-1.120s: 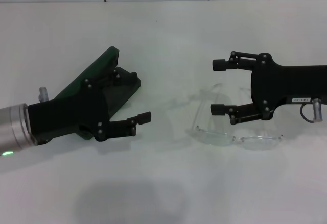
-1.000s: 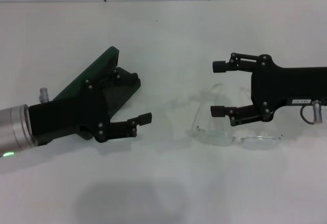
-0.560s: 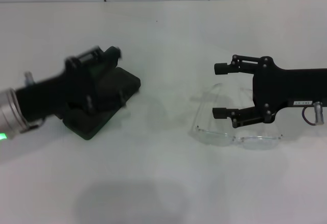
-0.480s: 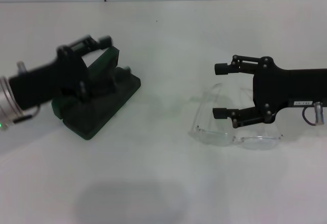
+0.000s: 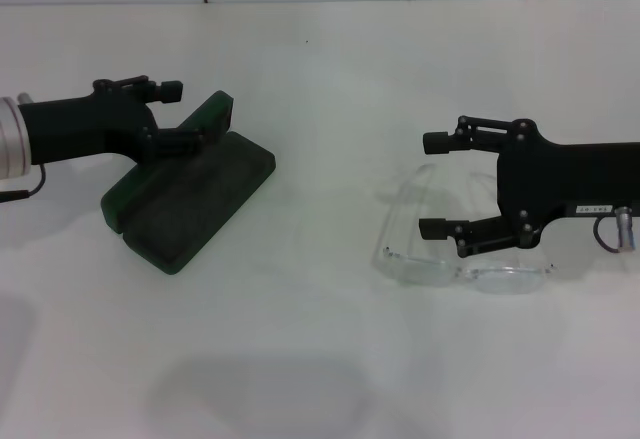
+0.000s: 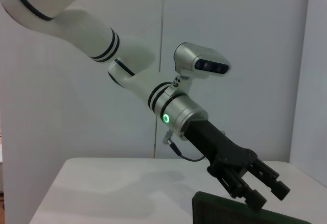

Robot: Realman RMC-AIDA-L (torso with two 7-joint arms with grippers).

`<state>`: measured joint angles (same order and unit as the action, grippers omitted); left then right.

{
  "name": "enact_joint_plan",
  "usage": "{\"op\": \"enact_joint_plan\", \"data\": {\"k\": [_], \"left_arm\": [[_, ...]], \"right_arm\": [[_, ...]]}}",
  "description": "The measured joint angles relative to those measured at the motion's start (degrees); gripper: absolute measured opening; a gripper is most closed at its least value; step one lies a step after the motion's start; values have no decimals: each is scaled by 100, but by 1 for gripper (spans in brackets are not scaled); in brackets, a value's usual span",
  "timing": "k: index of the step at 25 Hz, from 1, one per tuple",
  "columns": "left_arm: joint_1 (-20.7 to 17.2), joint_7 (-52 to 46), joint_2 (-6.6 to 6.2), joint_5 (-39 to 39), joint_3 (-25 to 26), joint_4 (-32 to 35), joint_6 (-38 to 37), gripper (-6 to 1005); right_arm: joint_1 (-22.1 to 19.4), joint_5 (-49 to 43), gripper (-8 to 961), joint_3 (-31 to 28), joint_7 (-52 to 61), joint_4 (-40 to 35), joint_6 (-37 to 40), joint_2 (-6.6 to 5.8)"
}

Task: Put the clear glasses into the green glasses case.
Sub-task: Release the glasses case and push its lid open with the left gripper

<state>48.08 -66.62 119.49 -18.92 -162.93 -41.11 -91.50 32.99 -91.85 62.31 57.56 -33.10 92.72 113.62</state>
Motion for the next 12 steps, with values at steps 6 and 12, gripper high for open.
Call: {"op": "enact_joint_plan", "data": {"k": [6, 12], "left_arm": [[62, -368, -17, 484, -3, -21, 286, 819], [79, -483, -2, 598, -3, -25, 473, 803]], "right_arm": [[37, -3, 884, 0, 0, 6, -4, -4], [38, -8, 885, 67, -9, 2, -4, 0]]}}
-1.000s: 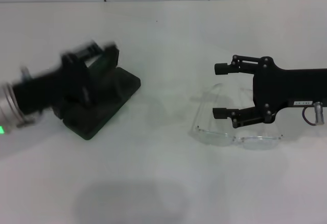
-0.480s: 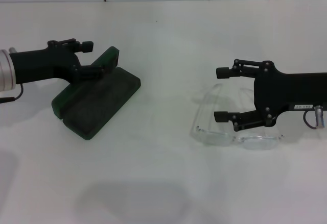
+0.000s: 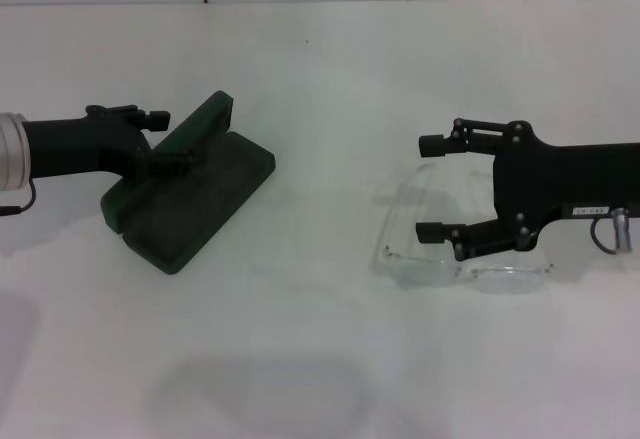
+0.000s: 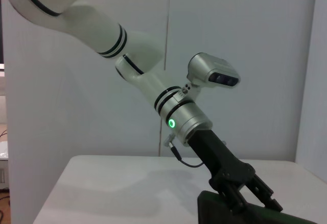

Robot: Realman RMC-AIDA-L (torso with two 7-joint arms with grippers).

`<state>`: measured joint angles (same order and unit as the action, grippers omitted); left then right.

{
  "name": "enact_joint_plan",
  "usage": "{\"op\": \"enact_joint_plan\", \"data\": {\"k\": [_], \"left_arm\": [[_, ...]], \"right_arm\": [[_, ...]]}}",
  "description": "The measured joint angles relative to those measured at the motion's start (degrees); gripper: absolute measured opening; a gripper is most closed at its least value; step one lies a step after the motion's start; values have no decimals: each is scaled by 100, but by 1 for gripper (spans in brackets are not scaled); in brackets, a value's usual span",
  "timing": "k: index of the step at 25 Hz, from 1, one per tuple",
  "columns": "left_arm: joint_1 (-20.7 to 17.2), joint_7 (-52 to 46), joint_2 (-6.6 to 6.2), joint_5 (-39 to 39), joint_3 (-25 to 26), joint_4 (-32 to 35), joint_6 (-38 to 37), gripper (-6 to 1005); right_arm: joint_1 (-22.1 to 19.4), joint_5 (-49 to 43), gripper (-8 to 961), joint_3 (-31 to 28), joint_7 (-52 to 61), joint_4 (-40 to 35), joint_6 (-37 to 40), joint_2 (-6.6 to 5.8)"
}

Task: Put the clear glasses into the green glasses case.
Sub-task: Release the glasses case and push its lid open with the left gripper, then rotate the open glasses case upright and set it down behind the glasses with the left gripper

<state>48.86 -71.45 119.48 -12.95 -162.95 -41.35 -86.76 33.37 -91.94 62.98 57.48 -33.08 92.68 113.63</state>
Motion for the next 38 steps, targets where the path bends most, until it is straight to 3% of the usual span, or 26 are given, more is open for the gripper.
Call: {"op": "enact_joint_plan", "data": {"k": [6, 17, 19, 25, 32, 38], "left_arm": [[49, 6, -2, 200, -1, -3, 39, 786], [76, 221, -1, 33, -9, 40, 208, 519], [83, 282, -6, -16, -9, 42, 211, 356], [348, 815, -15, -147, -9, 174, 181, 190], [1027, 1639, -22, -91, -8, 762, 490, 194], [1636, 1935, 3, 385, -9, 1641, 1604, 197]], "right_arm": [[-4, 0, 885, 30, -9, -12, 2, 11], [-134, -926, 885, 31, -74, -327, 575, 28], [-150, -971, 885, 33, -116, -330, 639, 27], [-265, -1045, 885, 223, -405, -305, 835, 37], [-289, -1276, 884, 310, -618, -247, 789, 157], [-461, -1326, 884, 312, -760, -234, 778, 168]]}}
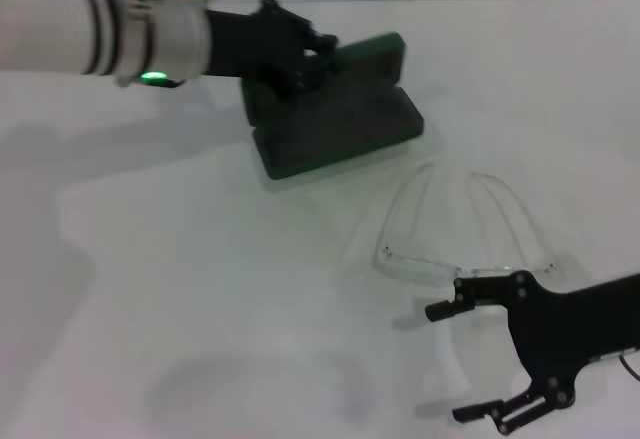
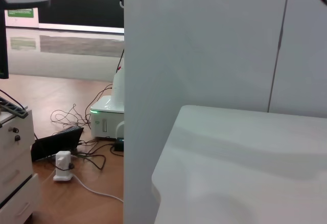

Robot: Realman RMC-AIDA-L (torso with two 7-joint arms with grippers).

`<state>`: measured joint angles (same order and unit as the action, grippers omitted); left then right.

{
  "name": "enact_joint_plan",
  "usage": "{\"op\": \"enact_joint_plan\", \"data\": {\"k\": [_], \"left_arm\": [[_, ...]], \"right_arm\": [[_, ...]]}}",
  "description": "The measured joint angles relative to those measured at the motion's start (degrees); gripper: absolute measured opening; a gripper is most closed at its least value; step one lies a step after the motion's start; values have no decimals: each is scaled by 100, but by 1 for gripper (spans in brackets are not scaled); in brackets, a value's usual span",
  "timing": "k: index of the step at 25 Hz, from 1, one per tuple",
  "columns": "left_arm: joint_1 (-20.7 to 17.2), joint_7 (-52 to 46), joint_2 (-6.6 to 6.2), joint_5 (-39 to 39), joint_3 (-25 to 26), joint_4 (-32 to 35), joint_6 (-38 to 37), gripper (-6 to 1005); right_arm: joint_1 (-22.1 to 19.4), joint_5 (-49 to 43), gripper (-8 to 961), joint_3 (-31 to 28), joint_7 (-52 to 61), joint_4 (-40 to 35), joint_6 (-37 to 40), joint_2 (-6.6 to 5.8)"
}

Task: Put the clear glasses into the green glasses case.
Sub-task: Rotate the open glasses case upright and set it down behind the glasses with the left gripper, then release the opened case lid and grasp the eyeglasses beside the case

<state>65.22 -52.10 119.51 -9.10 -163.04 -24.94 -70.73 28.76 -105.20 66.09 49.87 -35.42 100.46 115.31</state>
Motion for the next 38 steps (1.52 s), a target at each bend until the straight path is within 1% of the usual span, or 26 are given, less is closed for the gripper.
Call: {"op": "enact_joint_plan", "data": {"k": [2, 4, 11, 17, 23, 25, 27, 30, 31, 32, 34, 35, 37, 38], "left_arm": [[93, 173, 0, 158, 0, 284, 286, 198], [179, 245, 3, 291, 0, 510, 414, 200], [361, 253, 16, 733, 1, 748, 459, 204], [379, 251, 19, 719, 10, 877, 469, 207], [367, 251, 20, 574, 11, 881, 428, 440], [295, 260, 8, 246, 10, 845, 166, 526], [178, 279, -12, -209, 9, 744, -244, 612], [-145, 322, -26, -1113, 9, 486, -1028, 612], [-390, 384, -27, -1605, 10, 409, -1445, 612], [-536, 425, -26, -1860, 8, 387, -1681, 612], [-977, 612, -28, -2431, 10, 395, -2198, 612], [-1255, 721, -23, -2687, 8, 427, -2396, 612], [-1844, 1049, -15, -3261, 10, 606, -2630, 612], [-2046, 1196, -12, -3445, 9, 708, -2657, 612]], "right_arm": [[-68, -5, 884, -2, -78, 8, 4, 0], [-112, -7, 884, -12, -127, 30, 8, 0], [-225, -10, 885, -44, -141, 80, -16, -15], [-247, -10, 885, -53, -145, 81, -28, -35], [-248, 12, 885, -66, -143, 98, -36, -43], [-249, 29, 885, -136, -123, 100, -36, -45], [-254, 35, 885, -286, -105, 102, -35, -46], [-255, 42, 885, -742, -89, 106, 10, -46], [-254, 43, 885, -967, -46, 75, 43, -39], [-253, 44, 885, -1133, 22, 29, 69, -28], [-246, 43, 885, -1399, 391, -215, 106, -20], [-230, 26, 885, -1446, 645, -412, 107, -27], [-172, -116, 884, -1360, 1244, -882, 93, -52], [-114, -290, 884, -1270, 1633, -1240, 89, -70]]}}
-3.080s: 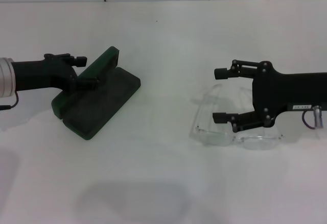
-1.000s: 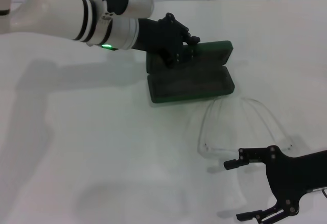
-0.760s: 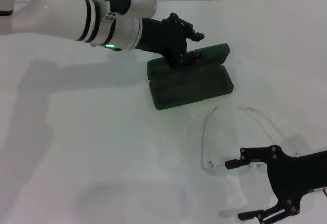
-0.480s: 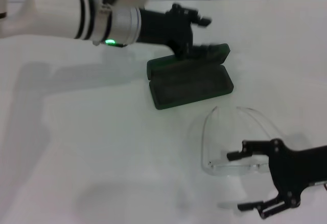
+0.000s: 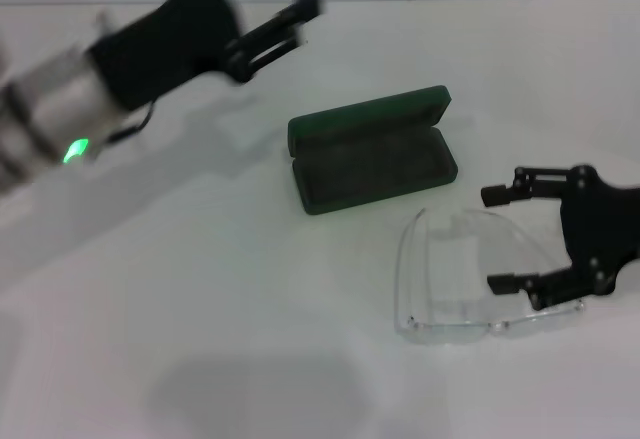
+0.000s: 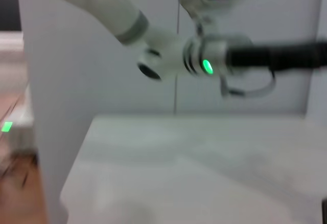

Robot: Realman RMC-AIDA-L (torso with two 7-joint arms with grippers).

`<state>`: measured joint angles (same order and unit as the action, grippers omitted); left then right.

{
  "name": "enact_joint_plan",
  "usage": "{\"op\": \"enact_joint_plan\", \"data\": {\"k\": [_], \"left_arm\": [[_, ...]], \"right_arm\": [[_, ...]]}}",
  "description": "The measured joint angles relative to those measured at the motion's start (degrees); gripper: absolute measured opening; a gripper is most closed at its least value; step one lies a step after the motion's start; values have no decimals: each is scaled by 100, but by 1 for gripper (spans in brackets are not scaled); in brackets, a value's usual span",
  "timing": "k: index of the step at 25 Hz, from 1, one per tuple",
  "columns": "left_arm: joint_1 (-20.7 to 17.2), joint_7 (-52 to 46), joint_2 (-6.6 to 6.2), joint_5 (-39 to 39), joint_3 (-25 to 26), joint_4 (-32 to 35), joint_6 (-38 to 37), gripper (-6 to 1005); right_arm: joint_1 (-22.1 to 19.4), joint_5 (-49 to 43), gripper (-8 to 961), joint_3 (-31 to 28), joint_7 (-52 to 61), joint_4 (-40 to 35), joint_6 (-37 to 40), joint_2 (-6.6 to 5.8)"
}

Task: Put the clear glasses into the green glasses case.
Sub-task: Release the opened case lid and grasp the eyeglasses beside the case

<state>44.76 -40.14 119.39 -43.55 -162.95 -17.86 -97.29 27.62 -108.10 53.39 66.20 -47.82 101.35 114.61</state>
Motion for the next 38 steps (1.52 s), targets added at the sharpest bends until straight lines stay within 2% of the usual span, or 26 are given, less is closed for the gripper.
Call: {"op": "enact_joint_plan", "data": {"k": [4, 6, 10, 14, 21, 26, 33, 36, 38], "left_arm": [[-773, 548, 7, -354, 0, 435, -55, 612], [-960, 661, 6, -359, 7, 521, -67, 612], [-1186, 728, 10, -370, 22, 553, -60, 612], [-1205, 728, 16, -371, 10, 559, -34, 613], [-1196, 729, 11, -370, 9, 563, 48, 613], [-1134, 731, 13, -372, 24, 565, 191, 613], [-1041, 734, 14, -375, 8, 565, 352, 613], [-1030, 735, 14, -378, 8, 565, 392, 613], [-1030, 735, 15, -379, 9, 565, 403, 613]], "right_arm": [[327, -903, 884, 425, 1496, -1237, 133, -47], [614, -1480, 884, 775, 2267, -1777, 185, -21], [1123, -2140, 884, 1384, 2949, -2055, 364, 36], [1377, -2559, 861, 2147, 3201, -2062, 309, 71], [1399, -2988, 783, 3723, 3495, -2063, -435, 117], [1406, -2951, 744, 4343, 3504, -2058, -744, 148], [1432, -2812, 701, 4488, 3508, -2113, -857, 158], [1450, -2811, 486, 4500, 3509, -2119, -854, 158], [1465, -2819, 445, 4507, 3510, -2120, -821, 153]]}}
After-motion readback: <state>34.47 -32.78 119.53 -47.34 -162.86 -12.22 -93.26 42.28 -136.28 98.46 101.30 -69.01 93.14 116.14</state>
